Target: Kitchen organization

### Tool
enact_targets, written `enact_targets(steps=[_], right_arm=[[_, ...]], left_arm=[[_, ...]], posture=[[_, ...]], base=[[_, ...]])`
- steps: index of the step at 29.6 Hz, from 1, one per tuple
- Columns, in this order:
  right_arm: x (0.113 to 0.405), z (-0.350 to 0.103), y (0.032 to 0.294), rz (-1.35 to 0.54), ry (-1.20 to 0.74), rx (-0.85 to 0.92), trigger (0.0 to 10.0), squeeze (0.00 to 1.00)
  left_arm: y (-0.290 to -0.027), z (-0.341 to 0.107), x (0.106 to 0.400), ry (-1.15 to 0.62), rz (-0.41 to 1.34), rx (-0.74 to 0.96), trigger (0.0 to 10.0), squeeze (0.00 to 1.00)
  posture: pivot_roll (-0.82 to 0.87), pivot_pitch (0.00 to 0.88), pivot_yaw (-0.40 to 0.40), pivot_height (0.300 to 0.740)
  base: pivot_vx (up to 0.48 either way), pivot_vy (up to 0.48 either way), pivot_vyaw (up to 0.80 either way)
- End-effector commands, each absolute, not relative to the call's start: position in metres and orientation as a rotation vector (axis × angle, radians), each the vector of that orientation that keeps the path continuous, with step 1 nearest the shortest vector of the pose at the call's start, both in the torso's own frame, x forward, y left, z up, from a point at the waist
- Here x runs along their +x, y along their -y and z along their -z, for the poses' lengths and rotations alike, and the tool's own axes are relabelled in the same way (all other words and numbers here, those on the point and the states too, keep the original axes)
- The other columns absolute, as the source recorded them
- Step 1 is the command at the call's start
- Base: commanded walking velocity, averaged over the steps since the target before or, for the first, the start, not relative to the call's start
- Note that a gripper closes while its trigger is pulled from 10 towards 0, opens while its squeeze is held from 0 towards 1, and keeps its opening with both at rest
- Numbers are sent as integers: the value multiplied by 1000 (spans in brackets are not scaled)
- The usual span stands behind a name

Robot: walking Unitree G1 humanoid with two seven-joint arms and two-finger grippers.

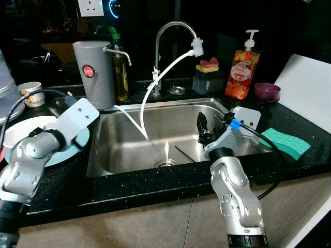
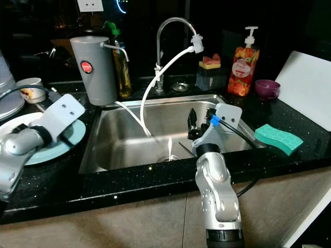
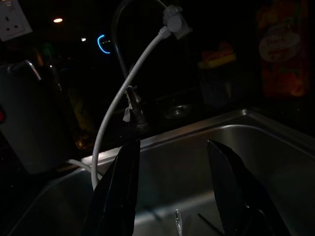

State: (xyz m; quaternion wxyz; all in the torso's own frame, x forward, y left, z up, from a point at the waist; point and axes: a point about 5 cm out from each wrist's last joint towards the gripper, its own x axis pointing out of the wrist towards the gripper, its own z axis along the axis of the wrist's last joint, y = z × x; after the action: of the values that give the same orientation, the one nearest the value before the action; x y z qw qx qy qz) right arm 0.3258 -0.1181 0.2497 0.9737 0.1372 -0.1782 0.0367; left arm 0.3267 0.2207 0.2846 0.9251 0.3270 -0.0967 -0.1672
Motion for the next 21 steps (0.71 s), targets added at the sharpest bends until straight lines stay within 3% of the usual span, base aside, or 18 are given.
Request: enact_targets(steps=[1,8,14,21], right_arm=[[326,-251,118,-90,364,278,10000,0],[312,-267,74,-460,368,373,10000,0],[311,-276,58,-564,350,503,10000,0],[309,-282,57,-669,321,687,10000,0]], left_arm=[[-215,-290,318,234,425,611,10000,0],[-174,-284,295,352,678,540,10000,0],[-153,-270,281,360,826,666,10000,0],[-147,-271,283,413,815,740,10000,0]], posture=[[159,59,-7,740],[153,54,-14,740],[150,49,-20,740],[153,48,-20,740]], base=[[0,0,0],[0,0,0],[0,0,0],[0,0,0]])
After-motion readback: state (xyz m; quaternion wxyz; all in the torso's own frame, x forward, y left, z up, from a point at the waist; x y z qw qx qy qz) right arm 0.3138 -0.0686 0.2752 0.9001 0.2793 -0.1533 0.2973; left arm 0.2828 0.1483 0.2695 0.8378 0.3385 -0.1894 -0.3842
